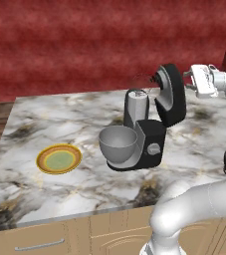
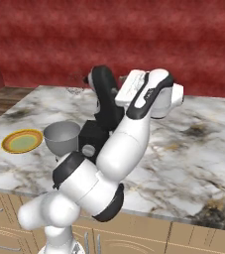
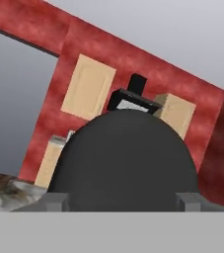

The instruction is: Add butter and sugar cubes to the stand mixer bowl and then turn on the stand mixer to begin making frosting.

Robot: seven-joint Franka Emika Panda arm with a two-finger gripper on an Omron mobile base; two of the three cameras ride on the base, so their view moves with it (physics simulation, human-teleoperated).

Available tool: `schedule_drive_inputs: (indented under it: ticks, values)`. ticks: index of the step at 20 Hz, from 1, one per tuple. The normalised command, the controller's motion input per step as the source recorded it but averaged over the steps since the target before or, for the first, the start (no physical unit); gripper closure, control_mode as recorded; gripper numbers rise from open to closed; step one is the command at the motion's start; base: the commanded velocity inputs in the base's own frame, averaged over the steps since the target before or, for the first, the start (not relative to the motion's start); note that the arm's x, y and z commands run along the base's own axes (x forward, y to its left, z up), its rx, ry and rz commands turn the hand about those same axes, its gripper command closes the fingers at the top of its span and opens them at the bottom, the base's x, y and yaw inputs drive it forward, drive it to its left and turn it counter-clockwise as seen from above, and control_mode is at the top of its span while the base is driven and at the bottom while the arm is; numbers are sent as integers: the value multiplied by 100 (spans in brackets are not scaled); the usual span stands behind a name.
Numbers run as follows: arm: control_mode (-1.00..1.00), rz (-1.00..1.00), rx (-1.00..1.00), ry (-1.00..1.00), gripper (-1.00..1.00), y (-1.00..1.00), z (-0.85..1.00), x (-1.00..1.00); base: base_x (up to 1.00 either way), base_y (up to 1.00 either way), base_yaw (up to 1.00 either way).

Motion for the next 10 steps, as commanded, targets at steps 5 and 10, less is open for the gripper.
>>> schedule_drive_inputs:
  ticks: [5,10]
  values:
    - [-100,11,-10,-4,-100,100,-5,-23,0,0,0]
    - [-100,4,-20,-7,-100,90,-23,-36,0,0,0]
